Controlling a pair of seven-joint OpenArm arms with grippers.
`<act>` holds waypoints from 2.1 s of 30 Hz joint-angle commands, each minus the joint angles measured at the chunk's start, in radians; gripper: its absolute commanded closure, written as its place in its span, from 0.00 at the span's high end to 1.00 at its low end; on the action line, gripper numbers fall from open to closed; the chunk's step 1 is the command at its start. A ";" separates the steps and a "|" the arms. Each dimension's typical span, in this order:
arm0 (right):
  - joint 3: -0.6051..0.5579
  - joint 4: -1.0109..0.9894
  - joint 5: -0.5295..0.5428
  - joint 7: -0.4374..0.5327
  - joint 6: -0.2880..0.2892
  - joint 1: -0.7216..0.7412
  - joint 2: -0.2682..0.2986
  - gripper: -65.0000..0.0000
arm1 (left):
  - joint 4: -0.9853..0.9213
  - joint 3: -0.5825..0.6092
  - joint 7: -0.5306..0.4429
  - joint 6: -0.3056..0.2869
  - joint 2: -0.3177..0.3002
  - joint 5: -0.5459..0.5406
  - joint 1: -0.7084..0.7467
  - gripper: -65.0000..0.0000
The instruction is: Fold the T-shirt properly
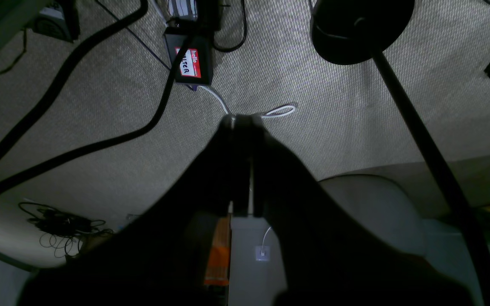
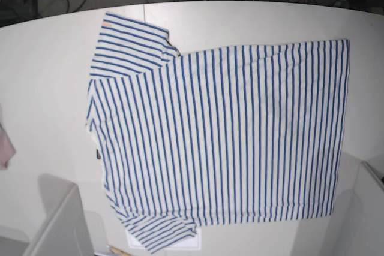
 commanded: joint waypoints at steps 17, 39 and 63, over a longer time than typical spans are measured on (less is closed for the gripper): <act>-0.004 0.108 -0.004 -0.010 0.006 -0.056 0.002 0.00 | 0.003 0.000 -0.009 0.003 -0.007 0.001 0.041 0.00; -0.006 0.111 -0.004 -0.009 0.007 -0.110 0.002 0.00 | 0.256 0.000 -0.009 0.003 -0.054 0.001 0.224 0.00; 0.097 1.228 0.004 -0.253 0.003 -0.775 0.079 0.00 | 1.109 -0.100 -0.010 0.000 -0.128 -0.035 0.832 0.00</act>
